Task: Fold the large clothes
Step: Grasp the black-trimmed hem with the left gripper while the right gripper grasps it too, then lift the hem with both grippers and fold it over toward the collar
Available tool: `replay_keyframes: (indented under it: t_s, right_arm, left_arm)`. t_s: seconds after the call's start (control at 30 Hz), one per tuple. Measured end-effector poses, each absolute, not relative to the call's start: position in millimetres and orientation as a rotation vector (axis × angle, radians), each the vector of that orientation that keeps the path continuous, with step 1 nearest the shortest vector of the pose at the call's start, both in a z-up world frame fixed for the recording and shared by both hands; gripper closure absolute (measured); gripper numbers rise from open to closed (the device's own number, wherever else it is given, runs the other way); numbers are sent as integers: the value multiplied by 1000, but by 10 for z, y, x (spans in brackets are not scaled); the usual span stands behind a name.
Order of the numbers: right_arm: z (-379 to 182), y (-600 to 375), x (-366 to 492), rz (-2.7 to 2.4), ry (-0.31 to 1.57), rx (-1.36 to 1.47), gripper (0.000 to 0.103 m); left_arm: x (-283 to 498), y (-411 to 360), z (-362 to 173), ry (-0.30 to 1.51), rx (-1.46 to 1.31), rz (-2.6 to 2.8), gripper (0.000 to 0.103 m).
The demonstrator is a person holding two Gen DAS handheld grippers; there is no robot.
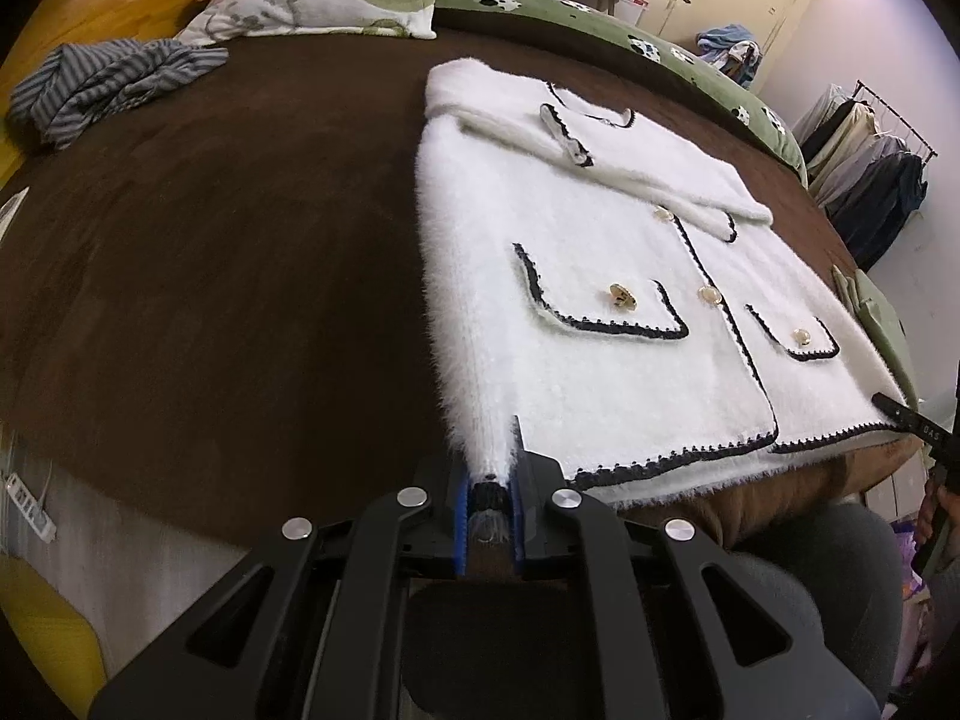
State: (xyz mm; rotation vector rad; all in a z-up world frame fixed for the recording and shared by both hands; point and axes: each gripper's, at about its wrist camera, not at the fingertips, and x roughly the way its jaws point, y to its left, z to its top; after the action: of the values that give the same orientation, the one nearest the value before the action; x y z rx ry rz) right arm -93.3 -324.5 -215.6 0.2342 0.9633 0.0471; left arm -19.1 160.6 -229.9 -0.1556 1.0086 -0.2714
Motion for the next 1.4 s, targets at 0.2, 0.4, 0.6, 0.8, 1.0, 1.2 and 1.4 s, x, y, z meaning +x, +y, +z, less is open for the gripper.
replay_keyframes:
  t_s: [0.2,0.4,0.6,0.8,1.0,1.2,1.4]
  right_arm:
    - [-2105,-3224,-854,35,954,218,94]
    - [-1840,-3213,-700,27,909,136,94]
    - [-1443,-3276,-227,17,847,92,94]
    - [-1096,-3297,504,8,798,44,94]
    - [-907,-3432,1424,-37,764,39,94]
    - [-1002,-3585,2503,-82,785,39,94]
    - [-1575,-3682,3471,-110,881,57,94]
  left_arm:
    - [-165,1605,-2423,1026,-155,-252,91]
    - [-101,1608,-2225,976,-172,-241,91]
    - [287,1602,-1876,900,-170,-219,91]
    - [974,1410,-1444,823,-112,-228,91]
    - [1901,1189,-1079,749,-57,-205,91]
    - [2964,1161,-1115,758,-98,-110,91]
    - [4053,906,-1673,896,-51,-80,91]
